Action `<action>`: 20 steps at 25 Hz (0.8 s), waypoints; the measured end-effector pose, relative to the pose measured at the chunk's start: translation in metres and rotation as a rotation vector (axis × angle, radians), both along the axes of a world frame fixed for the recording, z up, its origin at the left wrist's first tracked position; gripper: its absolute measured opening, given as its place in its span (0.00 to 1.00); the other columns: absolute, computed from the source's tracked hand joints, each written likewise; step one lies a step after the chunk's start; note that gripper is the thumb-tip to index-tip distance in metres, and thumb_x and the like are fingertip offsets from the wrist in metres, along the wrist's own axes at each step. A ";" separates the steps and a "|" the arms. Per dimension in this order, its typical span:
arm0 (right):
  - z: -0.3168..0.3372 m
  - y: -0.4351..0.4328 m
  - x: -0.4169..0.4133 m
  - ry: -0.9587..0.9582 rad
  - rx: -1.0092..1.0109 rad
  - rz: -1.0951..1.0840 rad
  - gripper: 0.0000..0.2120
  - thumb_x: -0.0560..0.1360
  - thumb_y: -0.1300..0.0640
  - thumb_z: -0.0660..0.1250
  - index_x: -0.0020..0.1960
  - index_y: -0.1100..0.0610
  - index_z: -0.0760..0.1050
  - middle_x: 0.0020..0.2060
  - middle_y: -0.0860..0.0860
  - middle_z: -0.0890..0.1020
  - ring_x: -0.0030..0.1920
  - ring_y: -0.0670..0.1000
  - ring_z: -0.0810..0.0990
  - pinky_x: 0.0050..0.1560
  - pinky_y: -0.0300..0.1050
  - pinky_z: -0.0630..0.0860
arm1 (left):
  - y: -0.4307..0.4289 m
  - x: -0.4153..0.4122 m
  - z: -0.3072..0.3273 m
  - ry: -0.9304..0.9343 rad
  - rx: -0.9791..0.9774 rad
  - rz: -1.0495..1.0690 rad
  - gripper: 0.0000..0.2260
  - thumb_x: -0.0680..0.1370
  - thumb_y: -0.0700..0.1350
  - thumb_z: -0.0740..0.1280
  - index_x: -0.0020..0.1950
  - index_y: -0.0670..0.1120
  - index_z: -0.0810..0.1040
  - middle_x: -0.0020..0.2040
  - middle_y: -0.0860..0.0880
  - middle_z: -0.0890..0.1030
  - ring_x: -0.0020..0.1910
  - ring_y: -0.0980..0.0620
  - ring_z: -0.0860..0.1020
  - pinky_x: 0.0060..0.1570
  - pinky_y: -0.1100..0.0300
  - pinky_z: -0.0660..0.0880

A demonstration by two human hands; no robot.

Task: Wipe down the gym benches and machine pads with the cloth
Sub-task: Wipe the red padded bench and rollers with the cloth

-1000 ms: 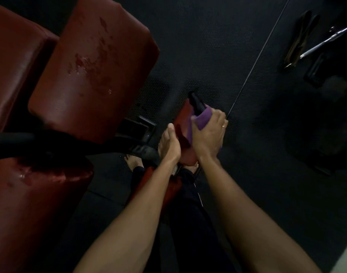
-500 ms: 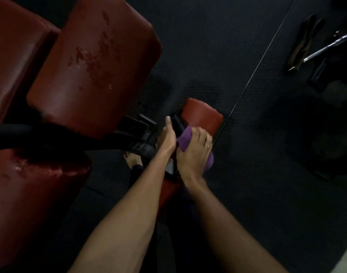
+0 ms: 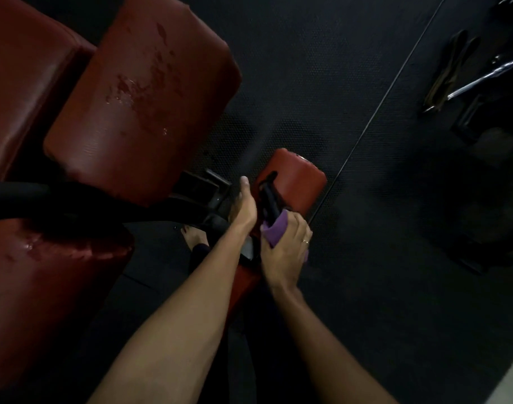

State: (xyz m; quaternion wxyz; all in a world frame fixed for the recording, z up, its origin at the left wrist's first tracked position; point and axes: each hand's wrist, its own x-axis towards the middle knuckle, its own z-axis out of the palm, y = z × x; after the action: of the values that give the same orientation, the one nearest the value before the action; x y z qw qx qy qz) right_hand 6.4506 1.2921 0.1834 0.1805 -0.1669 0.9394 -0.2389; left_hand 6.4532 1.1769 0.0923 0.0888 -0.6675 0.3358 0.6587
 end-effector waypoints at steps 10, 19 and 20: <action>-0.003 -0.053 -0.097 0.124 0.050 0.063 0.30 0.74 0.51 0.73 0.71 0.59 0.69 0.69 0.56 0.72 0.71 0.60 0.68 0.74 0.60 0.65 | 0.014 -0.002 0.058 0.024 -0.185 -0.017 0.50 0.66 0.83 0.42 0.75 0.54 0.70 0.72 0.50 0.74 0.71 0.49 0.72 0.74 0.45 0.65; -0.009 -0.024 -0.038 0.222 0.059 0.428 0.29 0.70 0.56 0.74 0.69 0.59 0.72 0.65 0.57 0.75 0.69 0.60 0.70 0.77 0.61 0.61 | -0.015 -0.016 0.043 0.168 0.051 0.173 0.33 0.84 0.63 0.43 0.66 0.41 0.77 0.59 0.46 0.79 0.62 0.47 0.77 0.65 0.58 0.70; -0.012 -0.042 -0.054 0.267 0.093 0.450 0.29 0.70 0.55 0.74 0.69 0.59 0.72 0.65 0.57 0.75 0.68 0.60 0.70 0.77 0.59 0.60 | -0.014 -0.014 0.045 0.167 0.043 0.154 0.33 0.84 0.63 0.43 0.70 0.41 0.74 0.62 0.46 0.78 0.63 0.47 0.76 0.64 0.57 0.70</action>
State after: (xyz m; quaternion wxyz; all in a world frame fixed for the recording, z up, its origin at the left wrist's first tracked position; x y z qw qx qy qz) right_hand 6.3964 1.2504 0.1711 0.1110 -0.3930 0.9042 -0.1255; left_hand 6.4391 1.1631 0.1369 0.0239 -0.6322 0.2754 0.7238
